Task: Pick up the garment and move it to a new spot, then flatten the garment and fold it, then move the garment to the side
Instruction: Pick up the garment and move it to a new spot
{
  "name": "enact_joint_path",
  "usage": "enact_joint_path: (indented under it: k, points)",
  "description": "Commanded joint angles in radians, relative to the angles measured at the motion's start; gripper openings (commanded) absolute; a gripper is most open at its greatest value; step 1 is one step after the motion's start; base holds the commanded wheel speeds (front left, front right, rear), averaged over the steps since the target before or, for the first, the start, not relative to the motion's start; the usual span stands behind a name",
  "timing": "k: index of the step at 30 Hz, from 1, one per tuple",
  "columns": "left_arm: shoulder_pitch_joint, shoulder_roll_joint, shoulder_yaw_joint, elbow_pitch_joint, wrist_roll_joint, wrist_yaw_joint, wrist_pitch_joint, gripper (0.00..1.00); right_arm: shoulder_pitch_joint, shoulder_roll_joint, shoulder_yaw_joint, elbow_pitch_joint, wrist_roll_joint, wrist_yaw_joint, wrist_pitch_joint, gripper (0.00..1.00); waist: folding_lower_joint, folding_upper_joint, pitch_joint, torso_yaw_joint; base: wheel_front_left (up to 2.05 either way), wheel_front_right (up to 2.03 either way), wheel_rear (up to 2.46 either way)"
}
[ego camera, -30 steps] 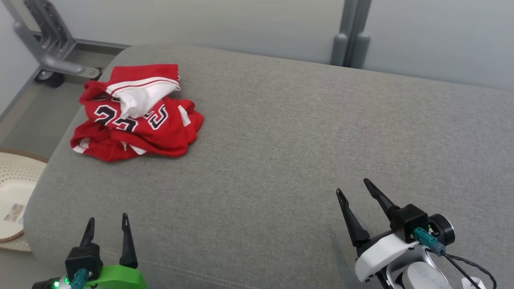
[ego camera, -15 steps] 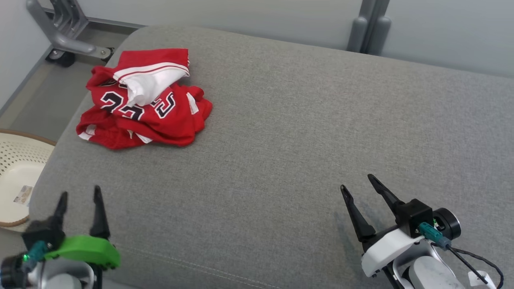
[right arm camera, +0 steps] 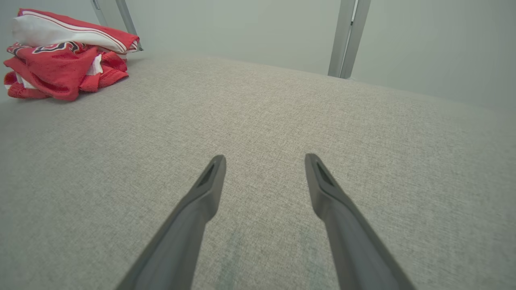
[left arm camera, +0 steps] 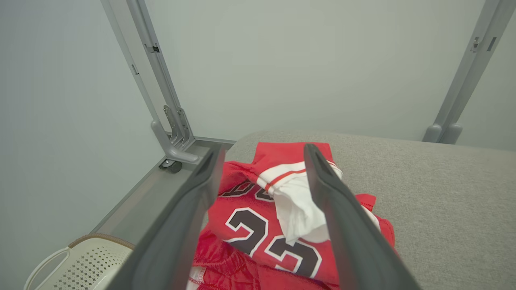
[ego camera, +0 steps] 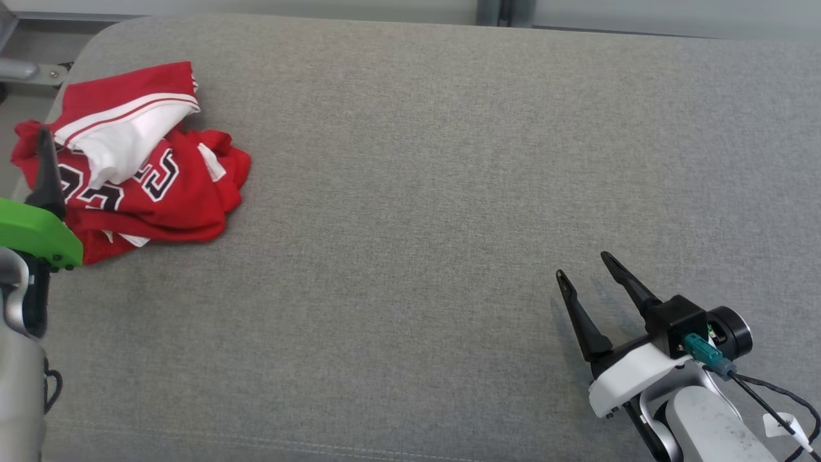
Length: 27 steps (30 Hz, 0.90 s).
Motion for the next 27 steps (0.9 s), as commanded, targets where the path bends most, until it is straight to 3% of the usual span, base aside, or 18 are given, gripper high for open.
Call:
enact_joint_path:
  k: [1, 5, 10, 19, 20, 21, 22, 27]
  points:
    - [-0.019, 0.018, -0.003, 0.006, -0.009, 0.001, 0.006, 1.00, -0.016, -0.006, -0.001, -0.005, -0.005, -0.001, -0.003, 1.00, -0.0001, 0.0000, 0.047, -0.050, 0.00, 0.00, 0.00]
    - [-0.081, 0.061, -0.042, 0.065, -0.099, 0.001, 0.084, 1.00, -0.022, -0.016, 0.002, -0.011, -0.006, -0.001, -0.003, 1.00, -0.0001, 0.0000, 0.070, -0.082, 0.00, 0.00, 0.00]
    - [-0.099, 0.066, -0.031, 0.157, -0.166, 0.001, 0.128, 1.00, -0.030, -0.019, -0.005, -0.021, -0.006, -0.001, -0.003, 1.00, -0.0001, 0.0000, 0.090, -0.110, 0.00, 0.00, 0.00]
    - [-0.131, 0.050, -0.005, 0.258, -0.202, 0.017, 0.055, 1.00, -0.039, -0.033, -0.018, -0.046, -0.012, -0.001, -0.003, 1.00, -0.0001, 0.0000, 0.123, -0.126, 0.00, 0.00, 0.00]
    - [-0.138, 0.047, -0.006, 0.263, -0.200, 0.019, 0.044, 0.83, -0.040, -0.033, -0.016, -0.046, -0.012, -0.001, -0.003, 1.00, -0.0001, 0.0000, 0.125, -0.128, 0.00, 0.00, 0.00]
    - [-0.142, 0.045, -0.009, 0.265, -0.195, 0.021, 0.031, 0.35, -0.039, -0.033, -0.015, -0.046, -0.012, -0.001, -0.003, 1.00, -0.0001, 0.0000, 0.125, -0.129, 0.00, 0.00, 0.00]
    - [-0.145, 0.047, -0.013, 0.268, -0.189, 0.022, 0.019, 0.00, -0.039, -0.032, -0.015, -0.045, -0.011, -0.001, -0.003, 1.00, -0.0001, 0.0000, 0.126, -0.131, 0.00, 0.00, 0.00]
    - [-0.167, 0.060, -0.047, 0.259, -0.143, 0.029, -0.059, 0.00, -0.033, -0.018, -0.028, -0.036, -0.001, -0.001, -0.003, 1.00, -0.0001, 0.0000, 0.117, -0.142, 0.00, 0.00, 0.00]
